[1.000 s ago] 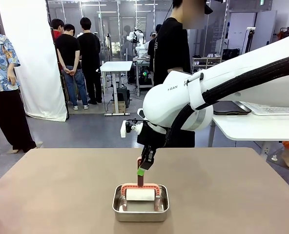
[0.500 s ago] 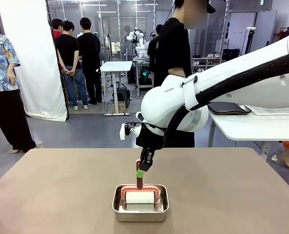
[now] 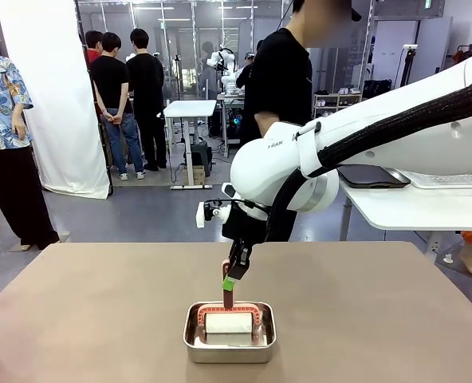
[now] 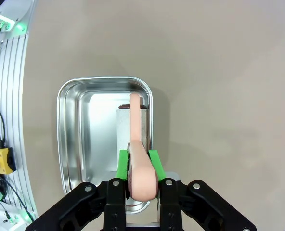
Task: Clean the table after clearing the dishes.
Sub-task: Place the Lint Roller back on top of the Airtight Container.
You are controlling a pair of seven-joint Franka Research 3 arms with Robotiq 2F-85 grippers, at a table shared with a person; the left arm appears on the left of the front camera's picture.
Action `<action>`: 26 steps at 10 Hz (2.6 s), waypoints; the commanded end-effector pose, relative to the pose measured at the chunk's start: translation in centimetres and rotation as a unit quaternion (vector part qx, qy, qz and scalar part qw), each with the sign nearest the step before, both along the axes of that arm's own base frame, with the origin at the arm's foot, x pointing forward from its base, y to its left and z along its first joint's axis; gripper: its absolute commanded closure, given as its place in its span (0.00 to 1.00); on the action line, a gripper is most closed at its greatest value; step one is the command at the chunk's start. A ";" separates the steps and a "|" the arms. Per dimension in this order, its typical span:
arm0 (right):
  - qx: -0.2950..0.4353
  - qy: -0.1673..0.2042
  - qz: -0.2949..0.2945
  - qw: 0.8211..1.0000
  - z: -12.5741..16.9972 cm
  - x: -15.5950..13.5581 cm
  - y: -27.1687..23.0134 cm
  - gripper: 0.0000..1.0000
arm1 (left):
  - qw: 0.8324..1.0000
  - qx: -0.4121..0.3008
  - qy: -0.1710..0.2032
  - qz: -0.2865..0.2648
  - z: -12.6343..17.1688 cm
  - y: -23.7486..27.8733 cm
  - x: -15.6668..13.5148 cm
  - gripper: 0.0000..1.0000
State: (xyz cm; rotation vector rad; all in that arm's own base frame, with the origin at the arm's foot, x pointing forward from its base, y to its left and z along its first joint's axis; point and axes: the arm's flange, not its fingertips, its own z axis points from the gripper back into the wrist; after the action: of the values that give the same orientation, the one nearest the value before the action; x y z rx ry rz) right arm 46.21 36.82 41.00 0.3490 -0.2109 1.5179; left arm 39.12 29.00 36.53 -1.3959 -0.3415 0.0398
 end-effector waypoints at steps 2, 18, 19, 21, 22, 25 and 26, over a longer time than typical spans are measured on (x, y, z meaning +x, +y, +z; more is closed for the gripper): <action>-0.011 0.006 0.020 1.000 -2.1 0.2 0.2 0.79 | 1.000 -0.001 0.000 0.003 0.0 0.0 -0.3 0.00; -0.033 -0.031 -0.002 0.999 3.6 -1.5 0.1 0.00 | 1.000 -0.001 0.000 0.003 0.0 0.0 -0.3 0.00; -0.022 -0.042 0.015 0.999 3.3 -1.1 0.6 0.00 | 1.000 -0.001 0.000 0.003 0.0 0.0 -0.3 0.00; -0.022 -0.042 0.015 0.999 3.3 -1.1 0.6 0.00 | 1.000 -0.001 0.000 0.003 0.0 0.0 -0.3 0.00; -0.022 -0.042 0.015 0.999 3.3 -1.1 0.6 0.00 | 1.000 -0.001 0.000 0.003 0.0 0.0 -0.3 0.00; -0.022 -0.042 0.015 0.999 3.3 -1.1 0.6 0.00 | 1.000 -0.001 0.000 0.003 0.0 0.0 -0.3 0.00; -0.022 -0.042 0.015 0.999 3.3 -1.1 0.6 0.00 | 1.000 -0.001 0.000 0.003 0.0 0.0 -0.3 0.00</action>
State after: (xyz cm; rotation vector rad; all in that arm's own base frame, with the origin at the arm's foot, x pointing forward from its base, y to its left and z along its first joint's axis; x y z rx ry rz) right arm 45.20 37.26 44.24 0.2568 -0.2311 1.5604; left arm 39.12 29.00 36.53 -1.3959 -0.3415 0.0398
